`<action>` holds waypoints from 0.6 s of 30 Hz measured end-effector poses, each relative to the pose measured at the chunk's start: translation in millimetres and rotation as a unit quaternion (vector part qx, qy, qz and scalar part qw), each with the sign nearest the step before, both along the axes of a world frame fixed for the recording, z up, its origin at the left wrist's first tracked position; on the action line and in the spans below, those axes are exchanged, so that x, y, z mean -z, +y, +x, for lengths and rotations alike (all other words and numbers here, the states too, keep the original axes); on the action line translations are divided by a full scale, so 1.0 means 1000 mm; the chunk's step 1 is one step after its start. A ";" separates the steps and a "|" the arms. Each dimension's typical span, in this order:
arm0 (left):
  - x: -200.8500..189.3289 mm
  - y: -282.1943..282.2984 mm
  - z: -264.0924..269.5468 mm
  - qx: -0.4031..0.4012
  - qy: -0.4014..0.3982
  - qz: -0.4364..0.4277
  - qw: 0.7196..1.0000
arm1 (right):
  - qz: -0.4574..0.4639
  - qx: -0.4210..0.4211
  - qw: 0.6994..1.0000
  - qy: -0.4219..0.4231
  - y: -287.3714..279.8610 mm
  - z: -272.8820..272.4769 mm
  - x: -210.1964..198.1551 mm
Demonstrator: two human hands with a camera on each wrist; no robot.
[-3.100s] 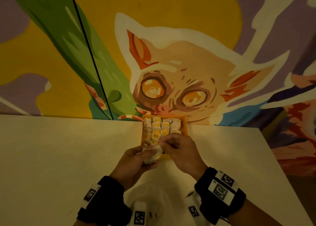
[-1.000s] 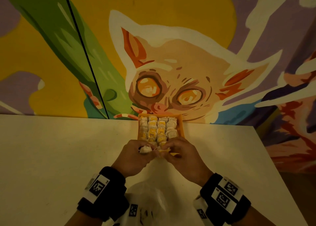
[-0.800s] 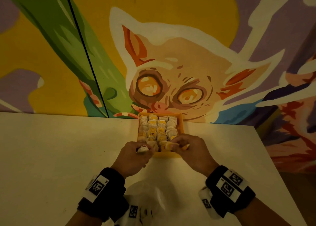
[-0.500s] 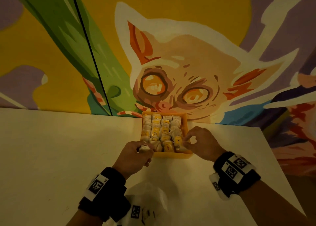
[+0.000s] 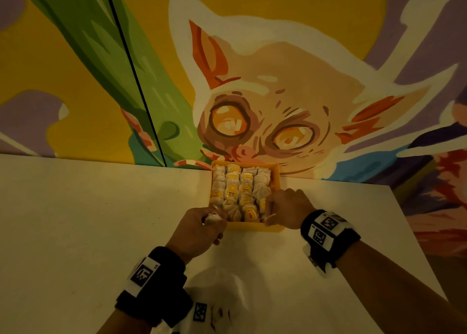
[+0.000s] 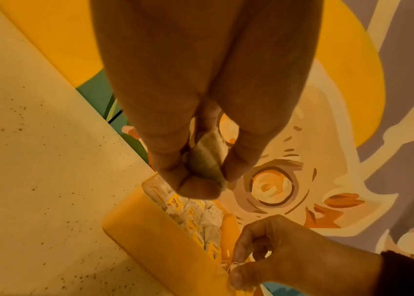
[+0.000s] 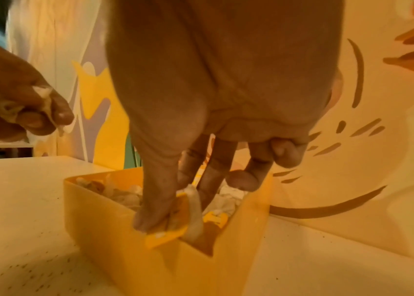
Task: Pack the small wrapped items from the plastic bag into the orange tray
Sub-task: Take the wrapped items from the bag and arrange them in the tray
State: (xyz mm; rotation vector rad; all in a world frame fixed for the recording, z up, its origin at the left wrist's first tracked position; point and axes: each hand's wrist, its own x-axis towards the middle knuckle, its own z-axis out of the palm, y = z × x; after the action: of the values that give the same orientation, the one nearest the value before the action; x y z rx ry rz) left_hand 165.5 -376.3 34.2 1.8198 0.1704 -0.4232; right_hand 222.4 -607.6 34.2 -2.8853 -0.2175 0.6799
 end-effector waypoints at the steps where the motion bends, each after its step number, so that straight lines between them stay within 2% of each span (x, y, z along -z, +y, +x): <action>1: 0.000 0.001 0.000 -0.001 0.000 -0.001 1.000 | 0.016 0.015 1.000 -0.004 0.000 0.003 0.000; 7: 0.002 0.006 0.001 -0.011 -0.002 0.005 1.000 | 0.101 0.065 0.993 -0.002 -0.005 0.003 0.006; 12: 0.001 0.003 0.000 -0.005 0.001 0.001 1.000 | 0.159 0.113 0.980 -0.032 -0.011 0.003 0.015; 18: 0.000 0.003 -0.001 -0.005 0.001 -0.005 1.000 | 0.170 0.076 0.982 0.012 -0.019 0.001 0.012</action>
State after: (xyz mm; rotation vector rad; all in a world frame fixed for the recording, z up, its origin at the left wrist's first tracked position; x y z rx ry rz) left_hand 164.9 -373.0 34.4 1.8079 0.1792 -0.4187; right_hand 223.1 -626.5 22.1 -2.5345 -0.0965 0.5848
